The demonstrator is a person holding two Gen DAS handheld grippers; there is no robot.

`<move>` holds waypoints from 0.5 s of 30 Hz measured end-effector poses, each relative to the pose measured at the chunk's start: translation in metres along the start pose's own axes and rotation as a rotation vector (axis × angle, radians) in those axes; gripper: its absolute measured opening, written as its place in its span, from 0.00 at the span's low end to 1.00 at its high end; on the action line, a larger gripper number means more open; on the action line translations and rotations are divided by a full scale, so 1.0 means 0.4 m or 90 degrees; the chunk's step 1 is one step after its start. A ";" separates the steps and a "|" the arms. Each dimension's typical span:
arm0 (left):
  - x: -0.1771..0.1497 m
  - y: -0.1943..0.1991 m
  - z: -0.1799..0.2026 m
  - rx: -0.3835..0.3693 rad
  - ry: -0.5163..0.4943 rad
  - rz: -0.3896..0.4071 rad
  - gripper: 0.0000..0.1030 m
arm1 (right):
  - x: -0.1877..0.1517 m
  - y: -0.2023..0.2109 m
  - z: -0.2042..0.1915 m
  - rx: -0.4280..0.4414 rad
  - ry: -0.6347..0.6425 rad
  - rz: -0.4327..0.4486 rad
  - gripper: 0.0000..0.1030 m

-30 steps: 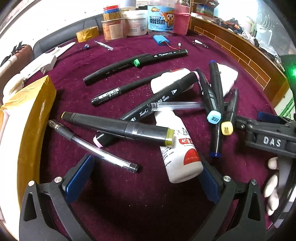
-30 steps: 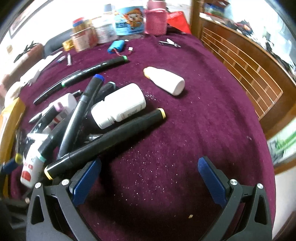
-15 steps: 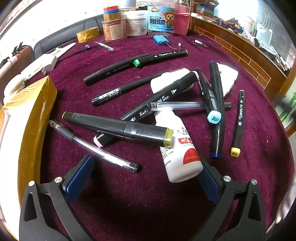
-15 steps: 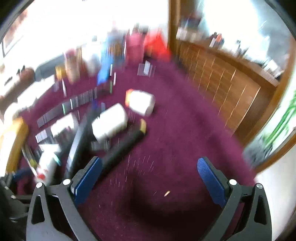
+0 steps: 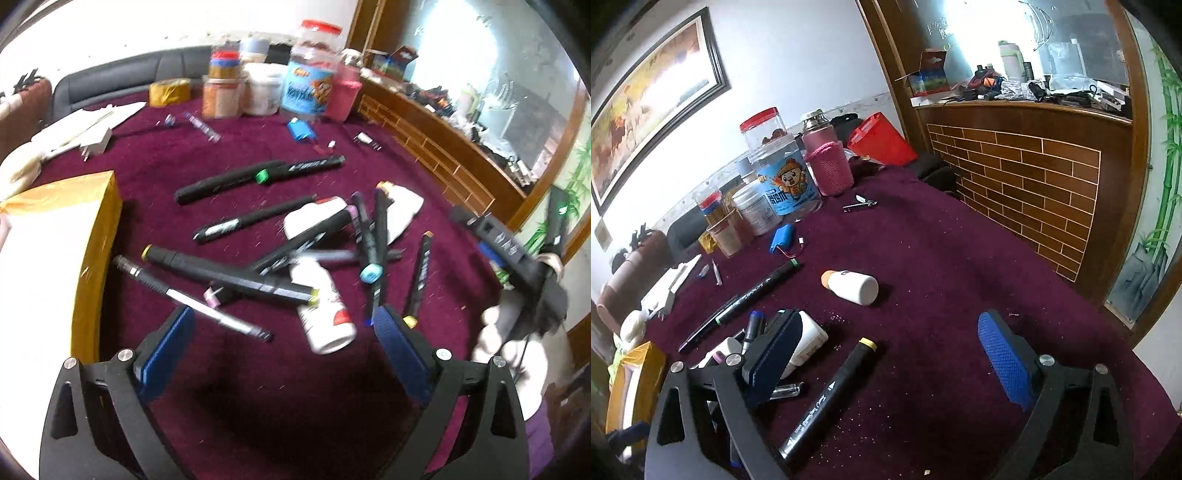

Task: Organize rigid objects
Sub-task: 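Grasp the white glue bottle with red label using the left tool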

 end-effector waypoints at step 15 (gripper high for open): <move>0.008 -0.094 0.066 -0.022 -0.032 -0.035 0.29 | -0.011 -0.017 -0.018 0.016 0.001 -0.027 0.91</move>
Point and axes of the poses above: each gripper's, at about its wrist camera, not at the fingertips, and y roughly against the way its jaws point, z to its right, x to its top, the point moved 10 cm from there along -y, roughly the way its jaws point, and after that the axes turned 6 degrees about z, right-handed, at the moved point
